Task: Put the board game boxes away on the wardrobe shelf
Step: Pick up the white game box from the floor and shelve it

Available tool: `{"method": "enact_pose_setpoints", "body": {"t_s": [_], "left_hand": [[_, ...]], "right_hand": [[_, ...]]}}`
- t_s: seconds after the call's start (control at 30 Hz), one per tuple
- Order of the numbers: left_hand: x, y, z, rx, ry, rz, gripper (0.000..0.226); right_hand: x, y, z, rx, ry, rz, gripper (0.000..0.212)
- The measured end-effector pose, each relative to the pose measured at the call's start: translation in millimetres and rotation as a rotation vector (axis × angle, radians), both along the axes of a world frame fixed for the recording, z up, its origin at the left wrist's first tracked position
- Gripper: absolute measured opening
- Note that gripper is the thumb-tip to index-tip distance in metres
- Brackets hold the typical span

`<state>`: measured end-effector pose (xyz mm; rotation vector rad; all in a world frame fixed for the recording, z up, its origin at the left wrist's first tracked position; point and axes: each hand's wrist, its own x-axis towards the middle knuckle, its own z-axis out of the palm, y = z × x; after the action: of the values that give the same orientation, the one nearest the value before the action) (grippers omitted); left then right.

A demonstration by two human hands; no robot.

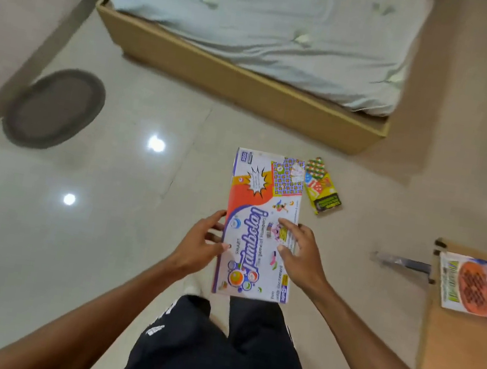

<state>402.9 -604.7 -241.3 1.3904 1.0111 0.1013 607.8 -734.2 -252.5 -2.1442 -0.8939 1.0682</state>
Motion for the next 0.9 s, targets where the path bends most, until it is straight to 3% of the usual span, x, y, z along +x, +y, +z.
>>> {"method": "enact_pose_setpoints", "body": {"t_s": [0.47, 0.9], "left_hand": [[308.7, -43.8, 37.9, 0.078, -0.042, -0.392, 0.071], [597.9, -16.5, 40.0, 0.048, -0.081, -0.537, 0.078]], "right_hand": [[238.6, -112.8, 32.8, 0.093, -0.067, -0.426, 0.059], [484.0, -112.5, 37.1, 0.159, -0.164, -0.631, 0.058]]}}
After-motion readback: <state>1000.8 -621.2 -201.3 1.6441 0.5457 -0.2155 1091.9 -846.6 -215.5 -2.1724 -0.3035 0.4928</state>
